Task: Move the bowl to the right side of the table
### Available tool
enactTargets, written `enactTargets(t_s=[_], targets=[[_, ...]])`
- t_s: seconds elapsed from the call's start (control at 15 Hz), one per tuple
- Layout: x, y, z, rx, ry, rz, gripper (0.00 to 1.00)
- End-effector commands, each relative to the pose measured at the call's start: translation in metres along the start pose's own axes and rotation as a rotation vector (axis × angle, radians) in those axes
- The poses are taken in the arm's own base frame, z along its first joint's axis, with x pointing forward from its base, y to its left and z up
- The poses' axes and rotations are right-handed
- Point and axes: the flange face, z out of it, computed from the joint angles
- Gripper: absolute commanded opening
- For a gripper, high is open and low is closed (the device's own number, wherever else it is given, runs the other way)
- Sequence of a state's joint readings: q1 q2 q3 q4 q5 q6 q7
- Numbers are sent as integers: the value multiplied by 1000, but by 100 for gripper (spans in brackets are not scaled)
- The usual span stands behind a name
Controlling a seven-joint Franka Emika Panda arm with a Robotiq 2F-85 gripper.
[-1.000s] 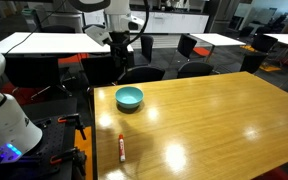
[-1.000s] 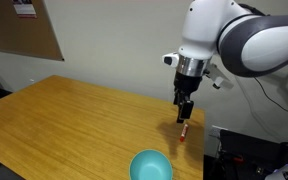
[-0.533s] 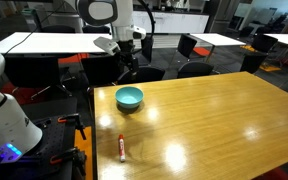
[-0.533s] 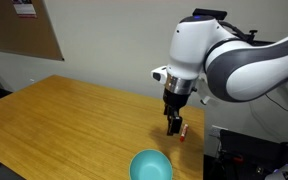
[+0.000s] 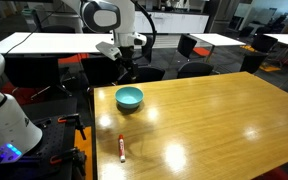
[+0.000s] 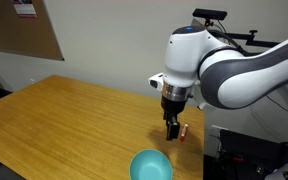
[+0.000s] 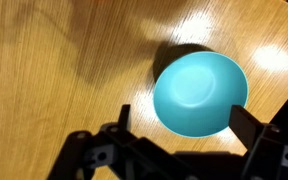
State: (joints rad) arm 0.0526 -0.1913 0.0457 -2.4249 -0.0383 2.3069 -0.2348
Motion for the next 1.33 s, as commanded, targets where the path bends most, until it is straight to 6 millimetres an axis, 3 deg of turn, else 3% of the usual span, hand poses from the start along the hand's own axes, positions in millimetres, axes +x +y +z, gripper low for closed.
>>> enactTargets(t_s=[0.0,0.67,1.27], targets=[[0,0,0,0,-1,0,100],[51,13,56,18,39,40,100],[62,1,107,43,-46,2,100]])
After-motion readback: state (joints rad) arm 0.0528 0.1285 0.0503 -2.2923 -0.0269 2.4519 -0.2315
